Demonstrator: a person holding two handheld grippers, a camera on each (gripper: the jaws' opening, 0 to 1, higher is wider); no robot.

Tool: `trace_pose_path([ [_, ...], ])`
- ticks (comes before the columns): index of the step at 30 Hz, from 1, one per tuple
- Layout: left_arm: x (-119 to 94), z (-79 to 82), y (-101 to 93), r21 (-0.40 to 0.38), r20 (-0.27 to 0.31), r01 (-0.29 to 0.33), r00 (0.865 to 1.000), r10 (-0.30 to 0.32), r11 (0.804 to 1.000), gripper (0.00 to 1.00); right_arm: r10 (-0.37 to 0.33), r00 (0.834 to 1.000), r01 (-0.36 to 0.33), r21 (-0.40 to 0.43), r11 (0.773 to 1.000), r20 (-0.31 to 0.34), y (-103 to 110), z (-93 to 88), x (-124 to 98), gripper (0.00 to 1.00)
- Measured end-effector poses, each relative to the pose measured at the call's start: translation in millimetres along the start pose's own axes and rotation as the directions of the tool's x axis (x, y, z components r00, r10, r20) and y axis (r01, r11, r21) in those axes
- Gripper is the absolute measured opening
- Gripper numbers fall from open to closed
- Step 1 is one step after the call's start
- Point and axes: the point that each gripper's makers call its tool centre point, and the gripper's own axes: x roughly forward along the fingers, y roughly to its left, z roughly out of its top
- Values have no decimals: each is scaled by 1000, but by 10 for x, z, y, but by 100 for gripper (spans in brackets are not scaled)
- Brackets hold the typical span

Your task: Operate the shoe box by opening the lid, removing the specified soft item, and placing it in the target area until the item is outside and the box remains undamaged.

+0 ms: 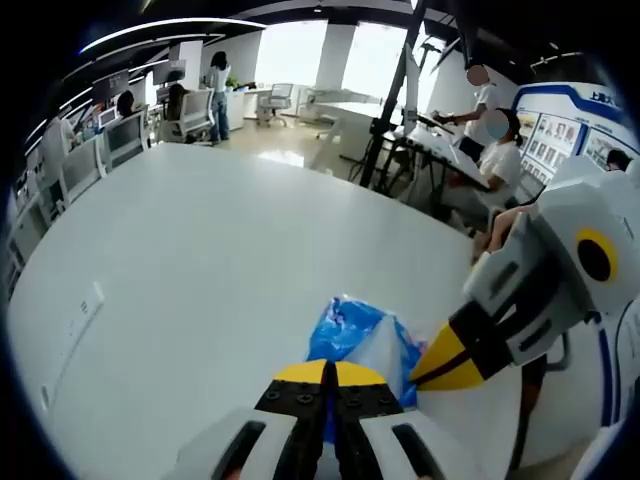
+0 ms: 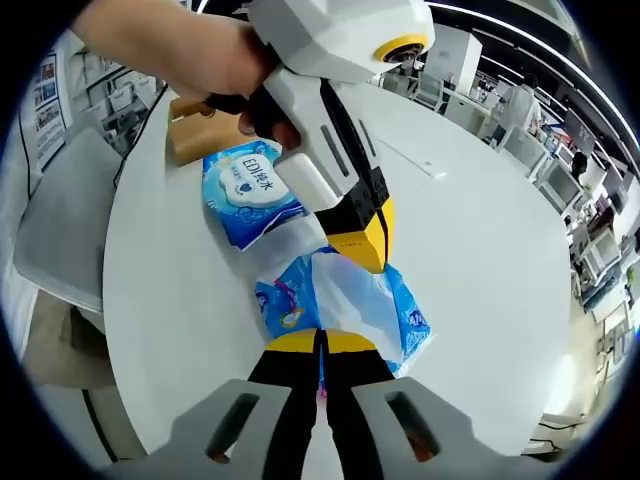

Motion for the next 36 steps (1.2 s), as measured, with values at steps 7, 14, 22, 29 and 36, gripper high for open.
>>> trace_pose_path([
  [7,-29,25,1,3,14,-3,1000,3,1000,3,-3,1000,3,1,1000,5,-6,28,1,0],
  [14,-36,57,4,13,23,1,1000,-2,1000,10,-12,1000,12,6,1000,8,-18,66,-26,4],
  [22,-100,100,-42,43,33,0,999,-2,999,16,-21,1000,21,8,1000,6,-15,84,-104,16],
  [29,-225,88,-191,67,32,27,999,-30,997,27,-16,1000,16,20,1000,-10,44,118,-170,38],
  [36,-469,19,-243,91,26,30,999,-32,995,34,-24,999,24,6,1000,-34,155,147,-303,49],
])
